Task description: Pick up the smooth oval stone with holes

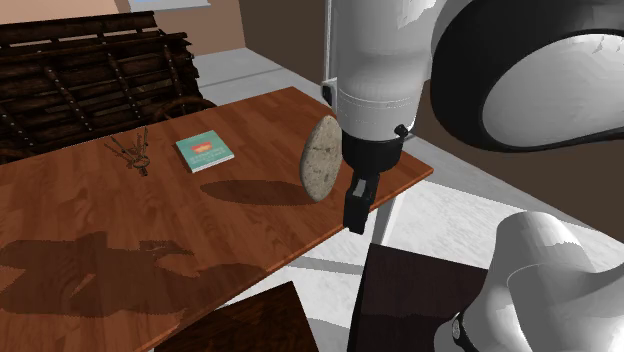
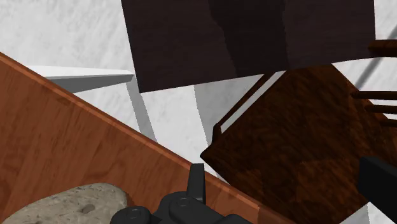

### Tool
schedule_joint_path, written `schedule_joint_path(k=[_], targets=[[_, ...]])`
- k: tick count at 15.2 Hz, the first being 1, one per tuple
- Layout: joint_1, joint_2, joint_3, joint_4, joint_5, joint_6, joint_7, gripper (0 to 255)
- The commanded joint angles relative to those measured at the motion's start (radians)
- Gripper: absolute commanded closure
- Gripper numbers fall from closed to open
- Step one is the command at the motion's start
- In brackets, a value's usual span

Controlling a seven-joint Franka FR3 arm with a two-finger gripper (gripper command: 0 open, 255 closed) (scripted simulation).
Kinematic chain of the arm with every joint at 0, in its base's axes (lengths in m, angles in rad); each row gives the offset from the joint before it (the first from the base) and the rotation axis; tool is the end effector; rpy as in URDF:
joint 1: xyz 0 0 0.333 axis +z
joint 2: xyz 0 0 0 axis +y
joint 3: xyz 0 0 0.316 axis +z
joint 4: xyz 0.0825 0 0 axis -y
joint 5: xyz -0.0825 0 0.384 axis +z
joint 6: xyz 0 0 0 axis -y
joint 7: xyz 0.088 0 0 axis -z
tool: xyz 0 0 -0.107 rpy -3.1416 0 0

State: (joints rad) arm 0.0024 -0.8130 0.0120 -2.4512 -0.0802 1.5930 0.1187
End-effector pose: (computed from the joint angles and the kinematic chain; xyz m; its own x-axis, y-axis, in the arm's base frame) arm 0.2990 -0.0033 0.5561 0.9938 -0.1060 -0.0345 -0.1024 -0.9904 0.0934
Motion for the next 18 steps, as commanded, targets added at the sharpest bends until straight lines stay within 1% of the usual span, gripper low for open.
schedule_joint_path(k=[1, 5, 9, 14, 18], targets=[[0.000, 0.000, 0.000, 0.000, 0.000, 0.000, 0.000, 0], [0.006, -0.008, -0.120, -0.001, -0.094, 0.005, -0.224, 0], [0.018, 0.024, -0.242, 0.031, -0.182, 0.025, -0.445, 0], [0.051, 0.114, -0.392, 0.113, -0.265, 0.068, -0.720, 0], [0.096, 0.219, -0.511, 0.209, -0.298, 0.110, -0.941, 0]])
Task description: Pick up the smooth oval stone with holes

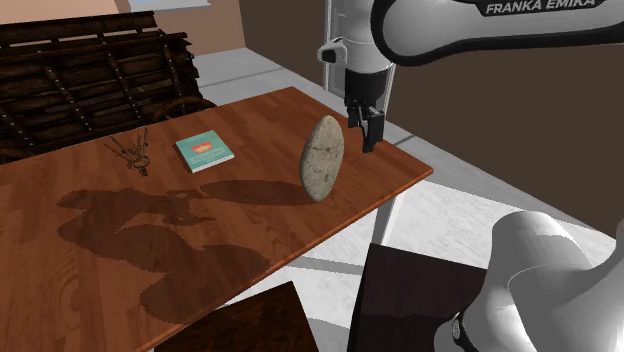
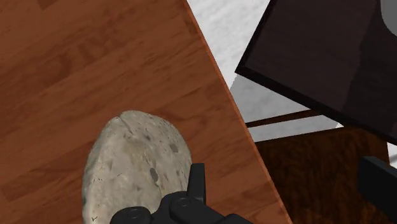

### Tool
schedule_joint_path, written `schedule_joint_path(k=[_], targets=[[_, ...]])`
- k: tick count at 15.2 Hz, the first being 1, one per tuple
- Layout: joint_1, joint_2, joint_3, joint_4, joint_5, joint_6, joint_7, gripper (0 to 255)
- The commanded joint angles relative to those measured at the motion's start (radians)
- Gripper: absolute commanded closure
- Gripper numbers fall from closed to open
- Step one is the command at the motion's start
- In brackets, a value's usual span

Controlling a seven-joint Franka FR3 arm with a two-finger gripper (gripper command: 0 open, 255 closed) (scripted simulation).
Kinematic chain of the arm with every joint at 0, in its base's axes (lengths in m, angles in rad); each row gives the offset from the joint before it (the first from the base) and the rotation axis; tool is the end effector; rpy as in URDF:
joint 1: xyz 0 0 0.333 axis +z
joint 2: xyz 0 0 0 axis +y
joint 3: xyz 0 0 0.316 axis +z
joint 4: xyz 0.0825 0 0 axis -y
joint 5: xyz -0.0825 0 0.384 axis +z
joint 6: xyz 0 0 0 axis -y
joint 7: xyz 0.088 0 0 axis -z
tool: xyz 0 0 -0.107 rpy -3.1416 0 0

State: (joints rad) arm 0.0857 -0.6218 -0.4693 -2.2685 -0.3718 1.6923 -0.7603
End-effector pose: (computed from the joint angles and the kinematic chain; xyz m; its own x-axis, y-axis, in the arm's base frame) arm 0.3321 -0.2066 0.5572 0.8756 0.4775 -0.0729 0.4821 -0.8732 0.0716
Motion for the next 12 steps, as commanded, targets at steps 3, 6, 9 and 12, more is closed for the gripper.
schedule_joint_path(k=[3, 6, 9, 12], targets=[[0.058, 0.125, -0.122, 0.114, -0.005, 0.043, -0.231, 0], [0.109, 0.240, -0.217, 0.214, 0.026, 0.075, -0.409, 0], [0.163, 0.378, -0.319, 0.327, 0.096, 0.103, -0.601, 0], [0.161, 0.388, -0.325, 0.307, 0.101, 0.131, -0.610, 0]])
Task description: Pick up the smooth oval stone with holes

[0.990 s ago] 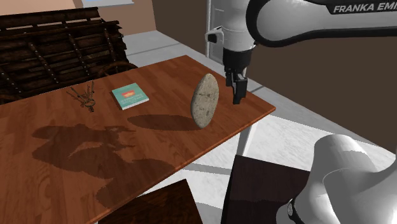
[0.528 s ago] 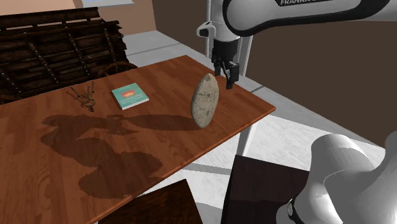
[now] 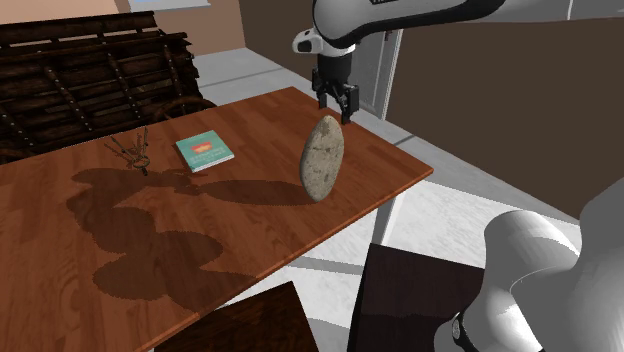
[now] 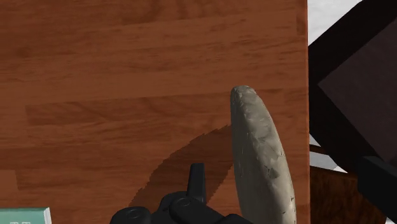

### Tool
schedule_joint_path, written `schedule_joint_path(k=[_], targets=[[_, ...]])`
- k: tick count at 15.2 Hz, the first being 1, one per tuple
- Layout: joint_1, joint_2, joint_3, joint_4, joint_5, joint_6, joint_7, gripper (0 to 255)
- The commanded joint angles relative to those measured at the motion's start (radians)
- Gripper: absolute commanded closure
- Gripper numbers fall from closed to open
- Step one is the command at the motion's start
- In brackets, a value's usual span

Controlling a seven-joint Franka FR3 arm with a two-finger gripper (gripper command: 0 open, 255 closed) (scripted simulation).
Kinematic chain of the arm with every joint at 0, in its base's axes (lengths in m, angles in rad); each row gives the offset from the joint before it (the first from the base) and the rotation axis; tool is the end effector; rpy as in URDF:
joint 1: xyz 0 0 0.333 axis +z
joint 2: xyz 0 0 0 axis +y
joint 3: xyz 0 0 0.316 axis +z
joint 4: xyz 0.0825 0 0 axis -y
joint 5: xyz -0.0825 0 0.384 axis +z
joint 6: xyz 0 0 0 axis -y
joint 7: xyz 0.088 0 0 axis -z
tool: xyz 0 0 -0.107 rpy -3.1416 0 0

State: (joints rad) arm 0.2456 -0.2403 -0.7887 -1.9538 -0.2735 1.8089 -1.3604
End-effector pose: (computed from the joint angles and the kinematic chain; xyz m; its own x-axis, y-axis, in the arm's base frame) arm 0.4117 -0.3098 0.5496 0.6282 0.7728 -0.0897 0.7778 -0.6267 0.0478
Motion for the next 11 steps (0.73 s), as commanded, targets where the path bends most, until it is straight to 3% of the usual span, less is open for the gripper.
schedule_joint_path(k=[1, 7, 8, 11], targets=[[0.000, 0.007, -0.008, -0.021, 0.002, 0.028, -0.009, 0], [-0.002, 0.013, -0.017, -0.076, 0.000, 0.089, -0.005, 0], [-0.002, 0.015, -0.019, -0.076, 0.001, 0.090, -0.007, 255], [-0.002, 0.015, -0.019, -0.076, 0.001, 0.090, -0.007, 255]])
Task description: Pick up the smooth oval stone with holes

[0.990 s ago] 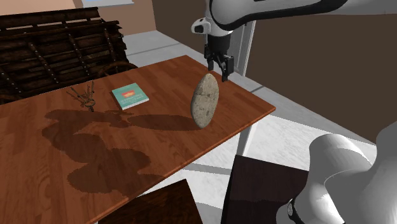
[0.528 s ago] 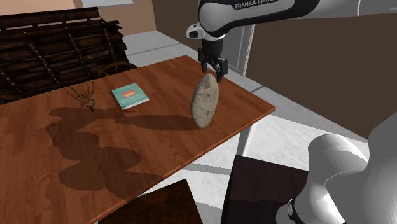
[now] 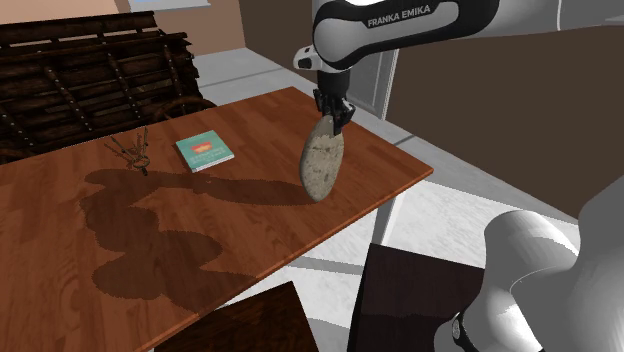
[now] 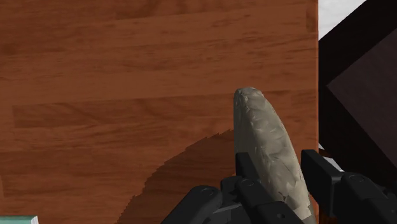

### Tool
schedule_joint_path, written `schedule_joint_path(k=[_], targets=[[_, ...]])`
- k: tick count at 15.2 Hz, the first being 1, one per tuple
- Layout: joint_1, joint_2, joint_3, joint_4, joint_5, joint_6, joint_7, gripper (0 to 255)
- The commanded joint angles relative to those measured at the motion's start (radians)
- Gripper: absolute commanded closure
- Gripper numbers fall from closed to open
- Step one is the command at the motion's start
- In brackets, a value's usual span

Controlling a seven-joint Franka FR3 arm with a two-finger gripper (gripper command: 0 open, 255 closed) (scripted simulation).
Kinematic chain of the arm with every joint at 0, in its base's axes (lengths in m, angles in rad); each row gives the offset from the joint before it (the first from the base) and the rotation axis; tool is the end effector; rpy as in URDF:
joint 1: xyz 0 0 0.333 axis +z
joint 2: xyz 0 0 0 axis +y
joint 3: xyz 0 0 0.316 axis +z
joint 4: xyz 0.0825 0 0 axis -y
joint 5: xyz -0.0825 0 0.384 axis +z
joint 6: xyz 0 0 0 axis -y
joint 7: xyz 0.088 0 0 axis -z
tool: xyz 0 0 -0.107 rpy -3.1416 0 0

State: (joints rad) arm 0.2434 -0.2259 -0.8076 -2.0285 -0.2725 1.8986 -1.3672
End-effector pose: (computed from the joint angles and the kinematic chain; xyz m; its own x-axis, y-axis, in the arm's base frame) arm 0.4124 -0.3122 0.5157 0.6229 0.7772 -0.0897 0.7821 -0.6212 0.0493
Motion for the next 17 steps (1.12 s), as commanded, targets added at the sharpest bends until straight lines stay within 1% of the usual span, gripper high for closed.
schedule_joint_path(k=[1, 6, 17], targets=[[0.000, 0.000, 0.000, -0.001, 0.000, 0.001, 0.000, 255], [0.000, -0.001, 0.001, -0.002, -0.001, 0.000, 0.002, 255], [0.007, -0.006, 0.020, 0.140, 0.008, -0.147, -0.012, 255]])
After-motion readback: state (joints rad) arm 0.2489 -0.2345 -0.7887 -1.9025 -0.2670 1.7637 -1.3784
